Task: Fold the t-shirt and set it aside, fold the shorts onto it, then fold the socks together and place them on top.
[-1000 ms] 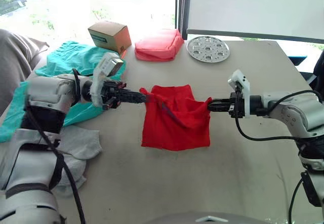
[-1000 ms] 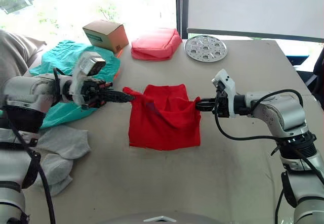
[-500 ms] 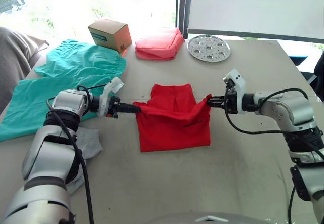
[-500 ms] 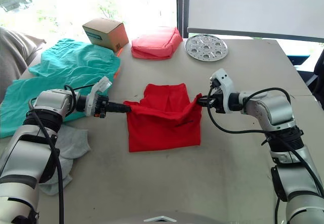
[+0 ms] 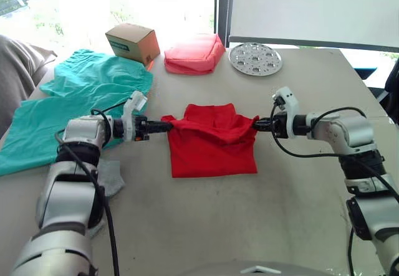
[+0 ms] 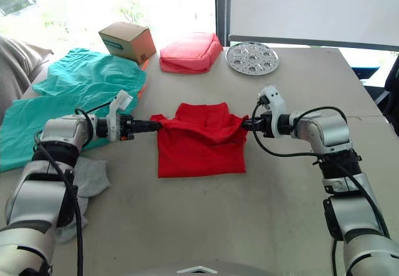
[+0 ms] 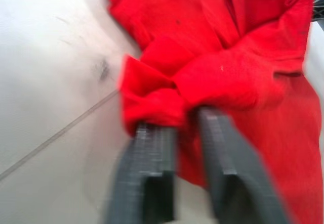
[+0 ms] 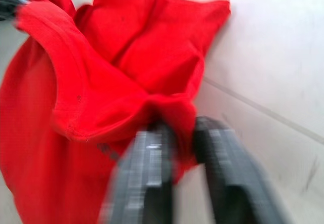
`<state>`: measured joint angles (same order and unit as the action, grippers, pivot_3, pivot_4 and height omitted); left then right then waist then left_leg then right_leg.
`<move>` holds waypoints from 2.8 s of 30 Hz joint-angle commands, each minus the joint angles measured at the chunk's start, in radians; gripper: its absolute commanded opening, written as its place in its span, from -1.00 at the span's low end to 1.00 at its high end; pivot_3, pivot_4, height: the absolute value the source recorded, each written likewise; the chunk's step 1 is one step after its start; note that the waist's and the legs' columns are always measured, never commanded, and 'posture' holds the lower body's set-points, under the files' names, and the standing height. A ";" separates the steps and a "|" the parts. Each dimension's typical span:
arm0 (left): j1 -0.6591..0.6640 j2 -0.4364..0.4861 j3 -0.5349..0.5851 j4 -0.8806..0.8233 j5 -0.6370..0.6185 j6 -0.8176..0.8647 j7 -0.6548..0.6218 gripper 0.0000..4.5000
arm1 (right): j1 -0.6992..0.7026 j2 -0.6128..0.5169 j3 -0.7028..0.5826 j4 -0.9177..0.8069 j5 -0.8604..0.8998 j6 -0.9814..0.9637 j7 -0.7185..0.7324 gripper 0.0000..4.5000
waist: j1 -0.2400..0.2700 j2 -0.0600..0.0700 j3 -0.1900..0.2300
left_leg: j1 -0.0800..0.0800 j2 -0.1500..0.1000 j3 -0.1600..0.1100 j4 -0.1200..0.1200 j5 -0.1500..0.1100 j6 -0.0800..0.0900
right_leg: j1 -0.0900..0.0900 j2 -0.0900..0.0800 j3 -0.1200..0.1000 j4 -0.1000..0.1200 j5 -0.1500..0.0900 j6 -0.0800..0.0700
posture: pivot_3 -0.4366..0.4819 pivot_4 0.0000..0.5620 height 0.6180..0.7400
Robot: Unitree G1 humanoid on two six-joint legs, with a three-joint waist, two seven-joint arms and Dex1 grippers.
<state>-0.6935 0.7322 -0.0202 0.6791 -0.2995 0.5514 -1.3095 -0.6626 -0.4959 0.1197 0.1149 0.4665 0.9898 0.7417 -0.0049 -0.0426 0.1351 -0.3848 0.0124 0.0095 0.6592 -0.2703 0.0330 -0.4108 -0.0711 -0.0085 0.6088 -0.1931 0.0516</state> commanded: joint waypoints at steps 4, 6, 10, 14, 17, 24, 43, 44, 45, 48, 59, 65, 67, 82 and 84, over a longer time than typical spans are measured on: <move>0.281 -0.004 0.183 -0.379 -0.058 -0.235 0.122 0.16 | 0.185 0.010 -0.068 -0.293 -0.019 -0.118 -0.086 0.58 | -0.002 0.000 0.000 | 0.001 0.004 -0.001 -0.001 0.000 0.000 | 0.000 -0.001 0.000 -0.002 0.000 0.000 | -0.05 -0.47 0.98; 0.354 -0.034 0.210 -0.441 -0.054 -0.298 0.176 0.16 | 0.248 -0.012 -0.030 -0.347 -0.089 -0.210 -0.104 0.58 | 0.003 0.000 -0.001 | 0.001 0.004 -0.001 -0.001 0.000 0.000 | 0.000 -0.002 0.000 -0.003 0.000 0.000 | -0.05 -0.47 0.98; 0.398 -0.103 0.234 -0.472 -0.027 -0.367 0.313 0.16 | 0.290 -0.001 0.005 -0.348 -0.162 -0.307 -0.136 0.58 | 0.015 0.000 -0.001 | 0.002 0.003 0.000 -0.001 0.000 0.000 | 0.001 -0.003 0.000 -0.005 0.000 0.000 | -0.05 -0.47 0.98; 0.402 -0.138 0.192 -0.441 0.065 -0.471 0.426 0.16 | 0.252 0.040 0.023 -0.294 -0.189 -0.343 -0.151 0.58 | 0.016 0.000 -0.001 | 0.003 0.002 0.001 -0.001 0.000 0.000 | 0.001 -0.002 0.000 -0.005 0.000 0.000 | -0.05 -0.47 0.98; 0.385 -0.161 0.187 -0.419 0.085 -0.492 0.478 0.16 | 0.217 0.057 0.044 -0.252 -0.219 -0.349 -0.159 0.58 | 0.018 0.000 -0.001 | 0.003 -0.001 0.001 -0.001 0.000 0.000 | 0.001 -0.002 0.000 -0.005 0.000 0.000 | -0.05 -0.47 0.98; 0.402 -0.188 0.233 -0.433 0.054 -0.482 0.567 0.16 | 0.156 0.098 0.028 -0.181 -0.217 -0.331 -0.159 0.58 | 0.016 0.000 -0.001 | 0.003 -0.002 0.000 -0.001 0.000 0.000 | 0.002 -0.002 0.000 -0.004 0.000 0.000 | -0.05 -0.47 0.98; 0.373 -0.172 0.119 -0.286 0.220 -0.848 0.595 0.16 | 0.148 0.119 0.013 -0.191 -0.212 -0.293 -0.166 0.58 | 0.018 0.001 -0.001 | 0.003 -0.002 0.000 -0.002 0.000 0.000 | 0.002 -0.002 0.000 -0.004 0.000 0.000 | -0.05 -0.47 0.98; 0.362 -0.179 0.117 -0.276 0.223 -0.848 0.609 0.16 | 0.148 0.120 0.013 -0.194 -0.212 -0.291 -0.167 0.58 | 0.018 0.001 -0.001 | 0.003 -0.002 0.000 -0.002 0.000 0.000 | 0.002 -0.002 0.000 -0.004 0.000 0.000 | -0.05 -0.47 0.98; 0.352 -0.187 0.115 -0.267 0.222 -0.837 0.615 0.16 | 0.148 0.121 0.014 -0.196 -0.212 -0.290 -0.168 0.58 | 0.017 0.001 -0.001 | 0.003 -0.002 0.000 -0.002 0.000 0.000 | 0.002 -0.002 0.000 -0.004 0.000 0.000 | -0.05 -0.47 0.98; 0.327 -0.204 0.122 -0.250 0.212 -0.786 0.645 0.16 | 0.143 0.129 0.007 -0.195 -0.211 -0.287 -0.173 0.58 | 0.018 0.000 -0.001 | 0.003 -0.002 0.000 -0.002 0.000 0.000 | 0.002 -0.002 0.000 -0.004 0.000 0.000 | -0.05 -0.47 0.98; 0.246 -0.208 0.196 -0.305 0.004 -0.315 0.600 0.16 | 0.073 0.197 -0.109 -0.164 -0.102 -0.166 -0.213 0.58 | 0.014 0.000 -0.001 | 0.003 -0.002 -0.001 -0.002 0.000 0.000 | 0.002 -0.001 0.000 -0.003 0.000 0.000 | -0.05 -0.47 0.98; 0.221 -0.172 0.194 -0.332 -0.019 -0.145 0.605 0.16 | 0.012 0.218 -0.174 -0.094 -0.067 -0.081 -0.260 0.58 | 0.014 0.001 -0.001 | 0.003 -0.002 -0.001 -0.002 0.000 0.000 | 0.002 -0.001 -0.001 -0.002 0.000 0.000 | -0.05 -0.47 0.98; 0.227 -0.163 0.175 -0.341 0.002 -0.132 0.602 0.16 | 0.014 0.208 -0.170 -0.093 -0.066 -0.074 -0.259 0.58 | 0.014 0.001 -0.001 | 0.003 -0.002 -0.001 -0.002 0.000 0.000 | 0.002 -0.001 -0.001 -0.002 0.000 0.000 | -0.05 -0.47 0.98; 0.266 -0.164 0.184 -0.465 -0.103 0.056 0.552 0.16 | 0.129 0.031 -0.123 -0.278 -0.011 -0.007 -0.161 0.58 | 0.013 0.001 0.000 | 0.003 -0.002 -0.001 -0.003 0.000 0.000 | 0.002 -0.001 0.000 -0.005 0.000 0.000 | -0.05 -0.47 0.98; 0.254 -0.165 0.168 -0.446 -0.079 0.048 0.566 0.16 | 0.114 0.042 -0.086 -0.244 -0.030 -0.023 -0.161 0.58 | 0.015 0.001 0.000 | 0.003 -0.002 -0.001 -0.003 0.000 0.000 | 0.002 -0.001 0.000 -0.005 0.000 0.000 | -0.05 -0.47 0.98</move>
<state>-0.4160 0.5644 0.1542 0.2407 -0.3904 0.6041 -0.7543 -0.5280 -0.4596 0.0107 -0.1336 0.4462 0.9908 0.5707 0.0098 -0.0415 0.1347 -0.3815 0.0099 0.0081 0.6560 -0.2703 0.0327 -0.4091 -0.0723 -0.0086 0.6038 -0.1932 0.0513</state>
